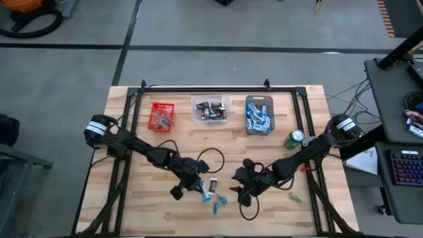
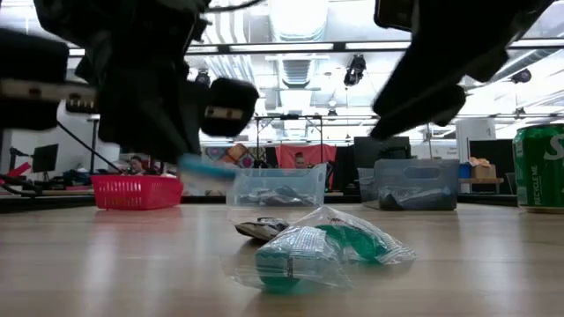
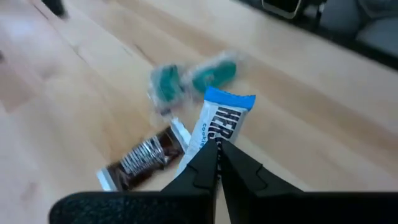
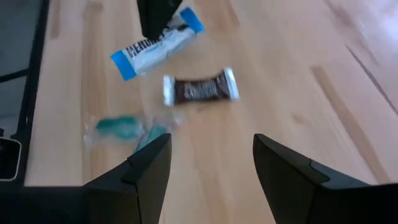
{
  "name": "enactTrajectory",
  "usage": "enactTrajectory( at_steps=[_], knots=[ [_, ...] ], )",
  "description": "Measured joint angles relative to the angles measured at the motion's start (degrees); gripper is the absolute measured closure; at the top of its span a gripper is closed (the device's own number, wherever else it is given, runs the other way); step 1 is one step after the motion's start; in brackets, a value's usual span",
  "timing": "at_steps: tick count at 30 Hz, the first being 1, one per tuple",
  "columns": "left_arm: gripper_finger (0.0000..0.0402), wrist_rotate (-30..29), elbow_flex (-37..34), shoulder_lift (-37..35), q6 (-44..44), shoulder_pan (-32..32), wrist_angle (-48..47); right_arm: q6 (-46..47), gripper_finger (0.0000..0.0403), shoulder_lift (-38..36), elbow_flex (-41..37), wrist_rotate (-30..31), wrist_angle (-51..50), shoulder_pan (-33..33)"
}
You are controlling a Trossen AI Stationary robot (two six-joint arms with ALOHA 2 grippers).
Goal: Sort candy
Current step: Put the white chocolate bar into the black bin
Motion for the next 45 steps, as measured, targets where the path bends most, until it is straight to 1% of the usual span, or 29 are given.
enactTrajectory(
  at_steps=[3,7,10,13,15,20,24,27,33,35,39,42,45],
  knots=[
    [0.0401,-0.2,0.0,-1.7,-1.2,0.0,1.5,-5.5,0.0188,1.5,0.0,0.8,5.5,0.0],
    [0.0401,-3.5,0.0,-3.4,-6.1,0.1,7.8,-17.8,0.0188,4.9,0.0,5.0,16.1,0.0],
    [0.0401,-4.3,0.2,-4.4,-8.6,0.1,9.1,-26.4,0.0188,7.5,0.0,6.3,23.0,0.0],
    [0.0401,-7.2,0.2,-4.4,-10.7,0.1,8.8,-30.8,0.0188,9.2,0.0,9.0,26.1,0.0],
    [0.0401,-8.7,0.2,-4.2,-11.9,0.1,9.2,-32.6,0.0188,9.4,0.0,11.2,26.2,0.0],
    [0.0401,-11.9,0.2,-3.5,-13.4,0.2,10.0,-35.7,0.0188,9.5,0.5,11.5,26.4,0.0],
    [0.0401,-14.0,0.3,-3.5,-14.3,0.3,12.9,-36.8,0.0188,9.5,1.3,11.6,26.3,-0.1],
    [0.0401,-14.3,0.3,-3.5,-14.4,0.3,14.3,-36.1,0.0188,9.5,1.6,12.1,25.9,-0.6],
    [0.0401,-14.3,0.3,-3.5,-14.7,0.3,12.8,-32.4,0.0188,9.5,1.6,12.2,25.5,-1.4],
    [0.0401,-14.3,0.3,-3.6,-14.7,0.3,10.6,-31.6,0.0188,9.5,1.5,11.3,24.1,-1.4],
    [0.0401,-12.9,0.3,-4.2,-14.8,-0.1,3.6,-31.1,0.0188,10.8,1.5,6.3,24.0,-1.4],
    [0.0401,-12.5,0.3,-4.7,-16.8,-0.3,-3.3,-31.1,0.0188,13.0,1.5,6.2,26.1,-2.0],
    [0.0401,-11.9,0.3,-6.7,-19.8,-0.9,-12.5,-29.5,0.0188,14.6,1.5,6.3,27.7,-3.8]
  ],
)
